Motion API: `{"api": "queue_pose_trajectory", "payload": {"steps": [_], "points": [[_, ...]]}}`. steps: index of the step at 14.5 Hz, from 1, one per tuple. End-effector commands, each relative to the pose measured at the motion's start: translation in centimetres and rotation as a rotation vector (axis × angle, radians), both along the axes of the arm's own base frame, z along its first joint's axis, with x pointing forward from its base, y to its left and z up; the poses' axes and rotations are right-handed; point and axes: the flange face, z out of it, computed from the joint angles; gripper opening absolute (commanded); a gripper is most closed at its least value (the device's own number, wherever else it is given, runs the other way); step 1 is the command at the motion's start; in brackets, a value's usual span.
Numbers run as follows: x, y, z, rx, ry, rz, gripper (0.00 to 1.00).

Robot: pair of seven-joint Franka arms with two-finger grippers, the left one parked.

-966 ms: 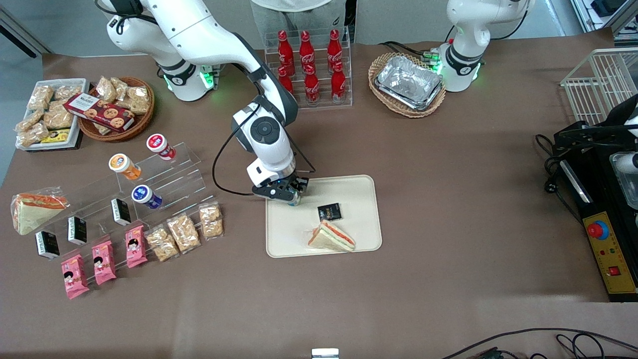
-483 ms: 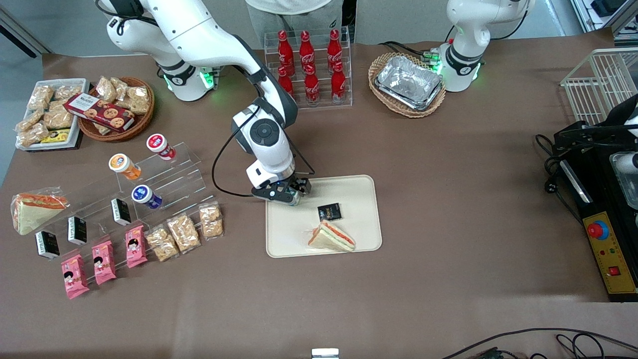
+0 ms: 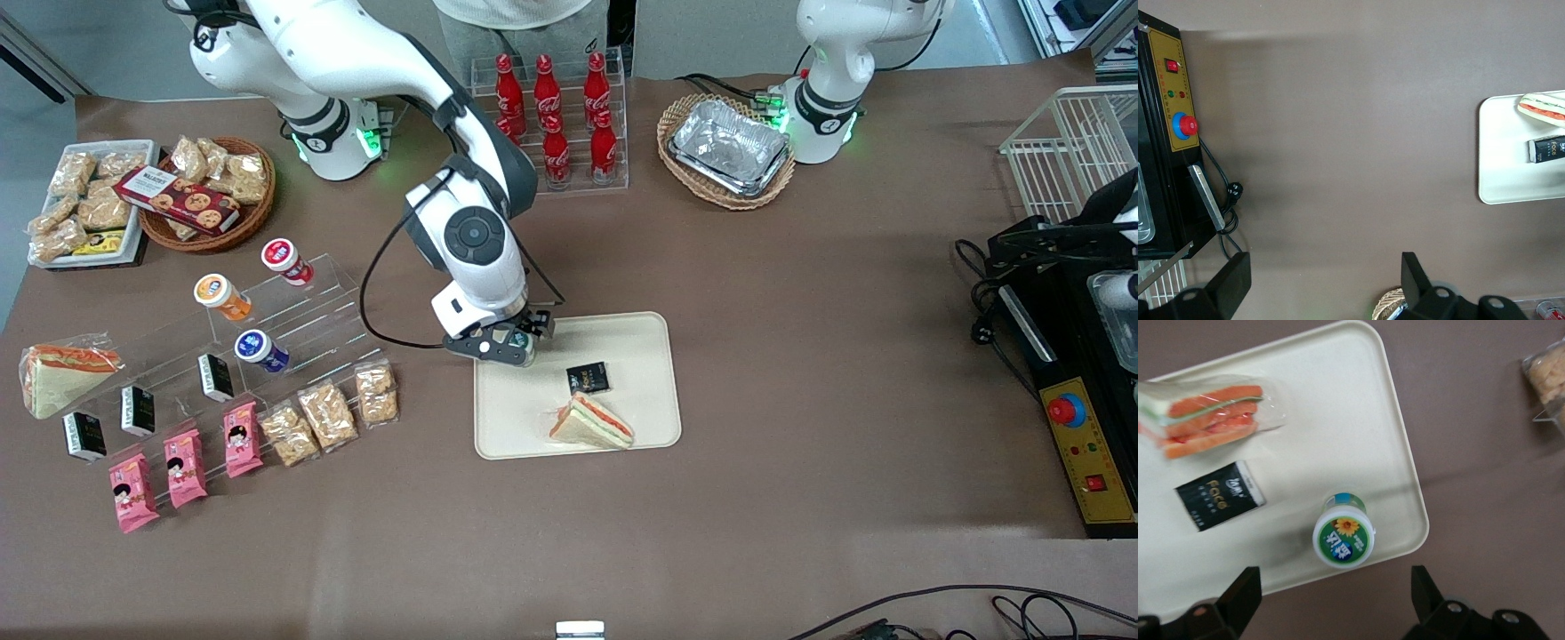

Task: Place green gum on tray

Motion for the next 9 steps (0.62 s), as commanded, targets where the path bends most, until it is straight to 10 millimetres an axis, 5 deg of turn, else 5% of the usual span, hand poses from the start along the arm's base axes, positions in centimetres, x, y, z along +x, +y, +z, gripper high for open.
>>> {"api": "queue_pose_trajectory", "payload": {"steps": [1, 6, 9], "points": [[1.2, 0.0, 7.5, 0.025, 0.049, 0.031, 1.00], [2.2, -3.9, 17.9, 0.092, 0.027, 0.161, 1.00], [4.8, -11.7, 22.4, 0.098, -0.024, 0.228, 1.00]]}}
